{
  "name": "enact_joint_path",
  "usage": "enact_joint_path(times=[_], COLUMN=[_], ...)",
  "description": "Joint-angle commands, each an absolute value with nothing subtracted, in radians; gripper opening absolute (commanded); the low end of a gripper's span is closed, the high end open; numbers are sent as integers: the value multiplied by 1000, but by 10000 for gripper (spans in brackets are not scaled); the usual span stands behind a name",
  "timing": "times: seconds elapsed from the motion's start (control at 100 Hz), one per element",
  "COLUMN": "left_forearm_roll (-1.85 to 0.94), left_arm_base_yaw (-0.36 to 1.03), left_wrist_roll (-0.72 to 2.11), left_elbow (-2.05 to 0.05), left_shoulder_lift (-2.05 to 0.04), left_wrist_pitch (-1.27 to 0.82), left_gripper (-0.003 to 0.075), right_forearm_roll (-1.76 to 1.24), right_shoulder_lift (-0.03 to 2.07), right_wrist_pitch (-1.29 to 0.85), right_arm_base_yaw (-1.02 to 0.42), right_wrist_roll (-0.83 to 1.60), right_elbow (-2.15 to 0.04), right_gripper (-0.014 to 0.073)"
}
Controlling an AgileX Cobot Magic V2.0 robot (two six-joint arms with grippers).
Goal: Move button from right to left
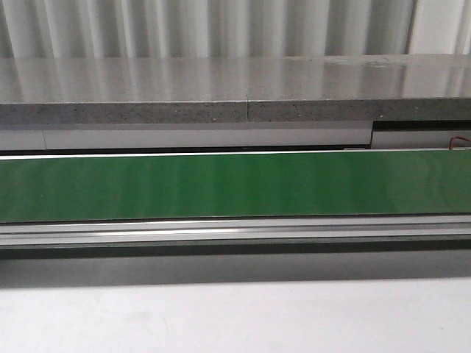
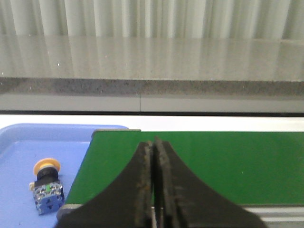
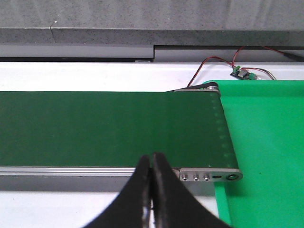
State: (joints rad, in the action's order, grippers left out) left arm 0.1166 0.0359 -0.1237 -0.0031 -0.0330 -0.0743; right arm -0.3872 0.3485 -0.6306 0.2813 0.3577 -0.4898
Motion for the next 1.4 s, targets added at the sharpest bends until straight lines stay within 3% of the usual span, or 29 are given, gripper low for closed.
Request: enact_joint_path(times=[0.0, 1.39], left_forearm_roll=[120, 121], left_arm_base_yaw=[44, 44], left_wrist_roll=[-136, -136], left_elbow=[22, 23], left_shoulder_lift=[-4, 39], left_wrist_pitch=[18, 18], left_gripper=[-20, -20], right_forearm_roll=[-413, -413], right_shoulder_lift=[353, 353], right_wrist_pitch=[-566, -555], right_arm_base_yaw=[281, 281], right_wrist_roll=[367, 367], right_elbow=[-516, -516], right_gripper=[-67, -67])
